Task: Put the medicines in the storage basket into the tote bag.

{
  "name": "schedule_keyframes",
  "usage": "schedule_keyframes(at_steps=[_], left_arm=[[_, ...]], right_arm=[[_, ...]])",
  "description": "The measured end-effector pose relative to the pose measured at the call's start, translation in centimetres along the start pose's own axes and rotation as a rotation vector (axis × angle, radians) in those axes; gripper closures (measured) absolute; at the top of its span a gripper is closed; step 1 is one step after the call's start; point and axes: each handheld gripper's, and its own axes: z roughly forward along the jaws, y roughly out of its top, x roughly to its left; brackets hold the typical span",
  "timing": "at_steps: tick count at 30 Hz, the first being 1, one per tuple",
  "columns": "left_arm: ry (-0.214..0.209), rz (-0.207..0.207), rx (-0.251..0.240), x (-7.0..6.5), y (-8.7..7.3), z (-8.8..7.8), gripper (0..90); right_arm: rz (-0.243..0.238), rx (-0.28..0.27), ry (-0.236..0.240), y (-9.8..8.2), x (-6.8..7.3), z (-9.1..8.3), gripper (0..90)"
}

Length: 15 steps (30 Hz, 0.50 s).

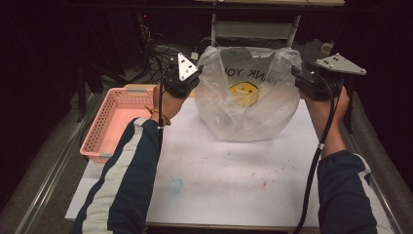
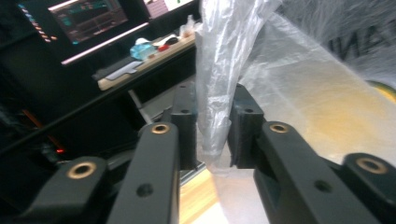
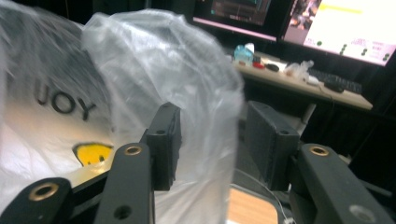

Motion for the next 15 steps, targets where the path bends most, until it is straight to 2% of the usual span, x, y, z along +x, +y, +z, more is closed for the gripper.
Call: schedule_keyframes(at_steps=[2,4,7,8,11,13,15], left_arm=[[0.020,0.035,0.026,0.2,0.2,0.5,83.8],[0.050,0.050,0.041,0.7,0.6,0.8,84.8],[0.096,0.010,0.040,1.9,1.2,0.8,85.1],[0.113,0.002,0.045,2.3,1.2,0.8,85.1],[0.158,-0.029,0.061,3.0,1.3,1.0,85.1],[0.154,-0.053,0.051,3.2,1.3,0.9,84.1],[0.090,-0.103,0.020,3.2,1.2,0.5,68.7]], right_arm=[[-0.012,-0.008,0.009,0.5,-0.2,-0.3,55.0],[-0.013,-0.025,0.008,1.0,-0.4,-0.6,52.1],[-0.005,-0.049,0.011,1.6,-0.7,-1.2,50.9],[-0.008,-0.043,0.013,1.7,-0.7,-1.2,50.2],[-0.016,0.028,0.034,1.9,-0.7,-0.6,44.8],[-0.010,0.038,0.047,1.9,-0.5,-0.5,43.3],[-0.003,0.018,0.057,1.9,-0.2,-0.8,40.3]])
